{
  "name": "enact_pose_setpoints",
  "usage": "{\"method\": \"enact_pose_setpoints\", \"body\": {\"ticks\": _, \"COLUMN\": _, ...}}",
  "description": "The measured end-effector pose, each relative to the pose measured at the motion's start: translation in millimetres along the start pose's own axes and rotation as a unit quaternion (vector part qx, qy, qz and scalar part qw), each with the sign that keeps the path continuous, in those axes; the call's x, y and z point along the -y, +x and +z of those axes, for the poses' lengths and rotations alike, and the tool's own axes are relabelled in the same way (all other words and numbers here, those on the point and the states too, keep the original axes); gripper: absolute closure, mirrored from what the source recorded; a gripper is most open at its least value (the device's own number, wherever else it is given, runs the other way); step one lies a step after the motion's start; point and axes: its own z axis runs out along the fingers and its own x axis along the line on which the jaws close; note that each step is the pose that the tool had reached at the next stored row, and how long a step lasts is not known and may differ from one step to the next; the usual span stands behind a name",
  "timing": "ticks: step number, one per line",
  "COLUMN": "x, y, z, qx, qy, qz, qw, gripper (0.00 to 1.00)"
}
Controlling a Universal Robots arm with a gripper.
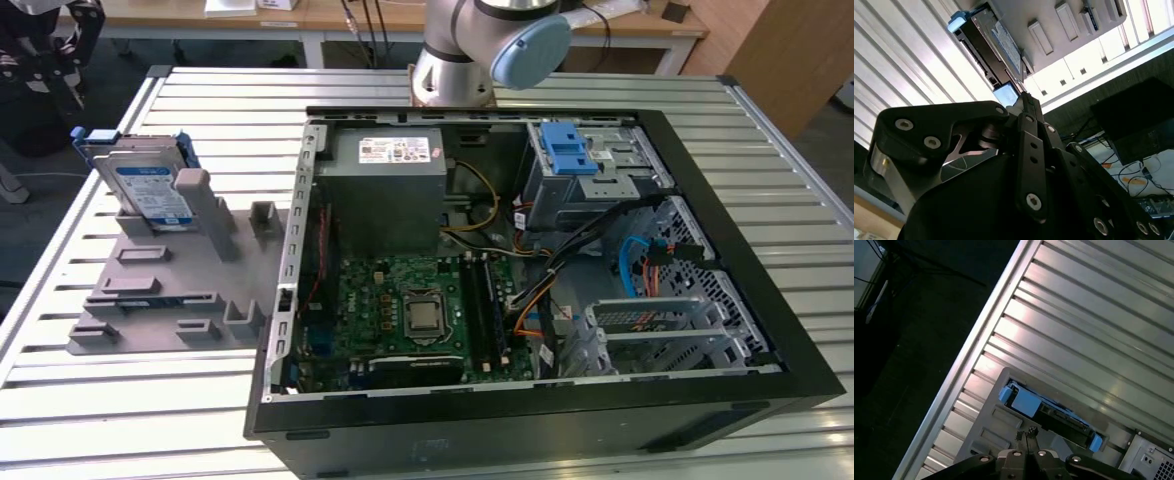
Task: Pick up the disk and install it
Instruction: 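Pick up the disk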
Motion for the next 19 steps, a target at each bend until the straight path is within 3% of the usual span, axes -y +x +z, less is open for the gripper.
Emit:
{"method": "enact_pose_setpoints", "body": {"ticks": 10, "x": 0.0, "y": 0.1, "z": 0.0, "qx": -0.0016, "qy": 0.0005, "qz": -0.039, "qw": 0.9992, "gripper": 0.89}}
{"method": "enact_pose_setpoints", "body": {"ticks": 19, "x": -0.1, "y": 0.1, "z": 0.0, "qx": -0.003, "qy": 0.0009, "qz": -0.075, "qw": 0.9972, "gripper": 0.89}}
